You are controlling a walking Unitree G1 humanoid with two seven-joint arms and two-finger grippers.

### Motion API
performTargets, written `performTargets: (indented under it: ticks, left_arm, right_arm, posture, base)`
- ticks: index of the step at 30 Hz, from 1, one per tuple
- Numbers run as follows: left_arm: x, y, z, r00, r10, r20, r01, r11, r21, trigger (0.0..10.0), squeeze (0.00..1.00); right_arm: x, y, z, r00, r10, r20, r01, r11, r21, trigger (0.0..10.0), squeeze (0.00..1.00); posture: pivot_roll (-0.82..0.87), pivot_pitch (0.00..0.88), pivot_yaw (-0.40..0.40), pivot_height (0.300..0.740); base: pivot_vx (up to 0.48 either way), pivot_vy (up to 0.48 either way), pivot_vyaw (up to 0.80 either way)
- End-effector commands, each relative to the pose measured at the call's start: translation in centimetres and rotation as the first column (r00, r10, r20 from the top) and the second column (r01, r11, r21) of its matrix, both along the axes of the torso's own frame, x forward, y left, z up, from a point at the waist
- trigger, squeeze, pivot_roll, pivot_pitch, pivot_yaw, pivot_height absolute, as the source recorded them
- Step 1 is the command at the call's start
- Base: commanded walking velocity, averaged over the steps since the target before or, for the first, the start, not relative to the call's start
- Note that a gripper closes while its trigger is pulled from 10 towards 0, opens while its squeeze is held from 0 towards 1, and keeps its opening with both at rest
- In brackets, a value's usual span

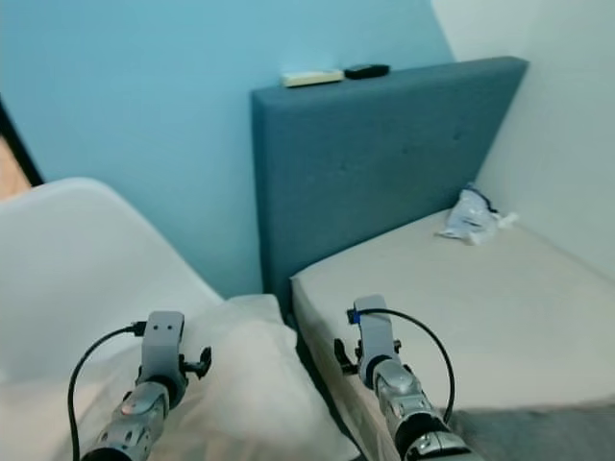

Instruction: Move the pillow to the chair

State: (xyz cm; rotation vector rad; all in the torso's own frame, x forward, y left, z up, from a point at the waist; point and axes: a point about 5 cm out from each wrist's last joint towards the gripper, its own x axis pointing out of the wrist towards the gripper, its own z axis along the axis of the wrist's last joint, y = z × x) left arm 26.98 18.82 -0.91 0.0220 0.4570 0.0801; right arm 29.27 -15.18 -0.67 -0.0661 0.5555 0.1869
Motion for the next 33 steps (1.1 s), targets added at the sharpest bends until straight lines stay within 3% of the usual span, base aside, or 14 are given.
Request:
performTargets:
  ticks: [1,33]
  left_arm:
    - [-0.24,-0.09,-0.16,1.000,-0.011,-0.004,0.011,1.000,0.005,10.0,0.00]
    - [0.23,-0.06,0.16,1.000,-0.027,0.002,0.027,1.000,-0.005,10.0,0.00]
  right_arm:
    - [-0.13,-0.07,-0.16,1.000,-0.013,-0.017,0.013,1.000,0.016,10.0,0.00]
    - [-0.09,-0.75,-0.14,0.998,-0.062,-0.028,0.063,0.997,0.037,10.0,0.00]
  posture:
    - [0.00,0.014,-0.076,0.740]
    - [0.00,0.030,-0.062,0.740]
  base:
    - [0.000,0.000,-0.80]
    - [0.000,0.000,-0.80]
